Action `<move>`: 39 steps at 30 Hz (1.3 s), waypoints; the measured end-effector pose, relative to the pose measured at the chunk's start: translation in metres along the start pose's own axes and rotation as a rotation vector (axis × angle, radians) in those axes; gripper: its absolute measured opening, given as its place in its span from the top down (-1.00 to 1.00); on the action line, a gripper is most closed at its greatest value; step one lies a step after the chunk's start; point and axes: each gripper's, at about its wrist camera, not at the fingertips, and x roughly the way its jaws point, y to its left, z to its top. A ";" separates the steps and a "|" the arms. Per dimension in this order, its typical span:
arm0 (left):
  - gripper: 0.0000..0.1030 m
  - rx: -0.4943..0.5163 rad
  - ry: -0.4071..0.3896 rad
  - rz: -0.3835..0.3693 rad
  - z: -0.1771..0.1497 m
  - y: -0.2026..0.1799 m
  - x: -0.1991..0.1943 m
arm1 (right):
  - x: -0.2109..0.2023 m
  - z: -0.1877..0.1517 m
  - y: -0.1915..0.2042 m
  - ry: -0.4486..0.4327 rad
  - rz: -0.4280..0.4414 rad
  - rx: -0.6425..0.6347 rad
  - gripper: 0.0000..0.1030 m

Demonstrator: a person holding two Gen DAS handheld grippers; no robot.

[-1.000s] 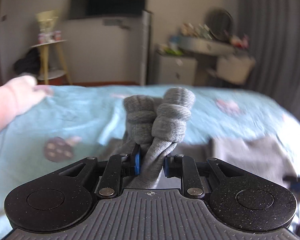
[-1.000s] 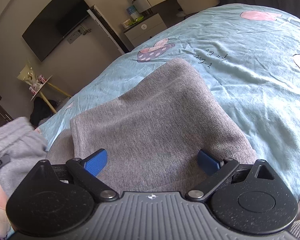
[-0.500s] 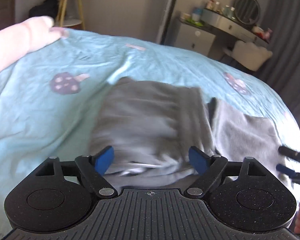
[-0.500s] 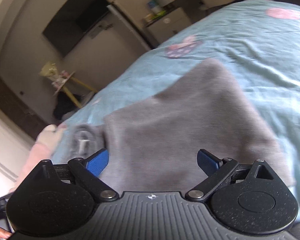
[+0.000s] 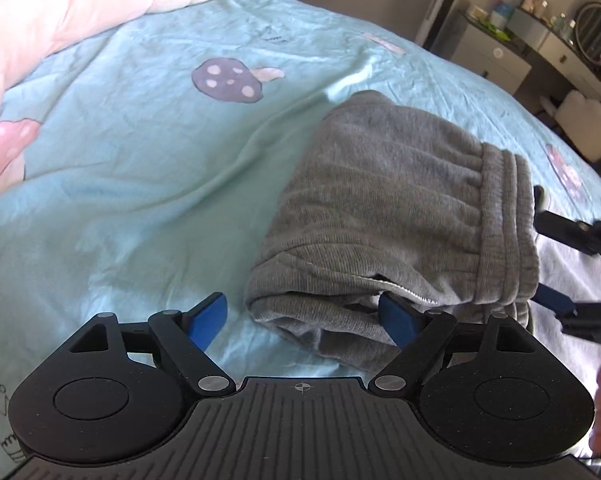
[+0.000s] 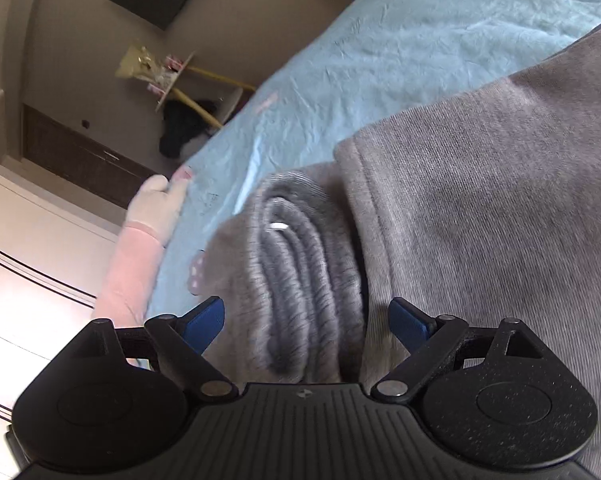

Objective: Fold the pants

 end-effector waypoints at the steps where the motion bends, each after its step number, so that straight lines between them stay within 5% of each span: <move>1: -0.68 -0.002 0.009 -0.008 0.001 -0.001 0.003 | 0.005 0.003 -0.002 0.021 0.012 0.013 -0.78; 7: -0.63 -0.032 0.050 -0.042 0.001 0.005 0.015 | 0.022 0.015 -0.006 0.088 0.077 0.061 -0.91; 10: -0.62 -0.064 0.066 -0.074 0.003 0.015 0.013 | 0.031 0.013 -0.005 0.145 0.119 0.087 -0.78; 14: -0.62 0.012 0.064 -0.091 -0.003 0.019 0.008 | 0.041 0.010 0.000 0.149 0.092 0.033 0.01; 16: -0.62 0.051 0.059 -0.109 -0.003 0.019 0.007 | 0.045 0.012 -0.002 0.145 0.104 0.052 -0.02; 19: -0.63 0.094 0.056 -0.112 -0.002 0.017 0.009 | 0.049 0.011 0.003 0.149 0.124 0.057 -0.45; 21: -0.63 0.125 0.072 -0.100 -0.001 0.014 0.013 | 0.053 0.010 0.018 0.160 0.073 -0.006 -0.52; 22: -0.63 0.144 0.079 -0.094 0.000 0.012 0.013 | 0.053 0.009 0.025 0.156 0.034 -0.036 -0.40; 23: -0.63 0.165 0.084 -0.090 0.000 0.011 0.014 | 0.052 0.008 0.031 0.150 0.001 -0.063 0.07; 26: -0.63 0.213 0.087 -0.097 -0.003 0.010 0.009 | 0.043 0.007 0.047 0.128 -0.003 -0.090 0.25; 30: -0.62 0.264 0.106 -0.145 -0.008 0.008 0.007 | 0.019 0.011 0.062 0.078 0.110 -0.052 0.29; 33: -0.48 0.246 0.085 -0.092 -0.003 0.006 0.010 | -0.001 0.011 0.072 0.041 0.147 -0.050 0.30; 39: 0.34 0.175 0.106 -0.138 0.007 0.008 0.020 | -0.042 0.017 0.073 -0.033 0.166 -0.034 0.30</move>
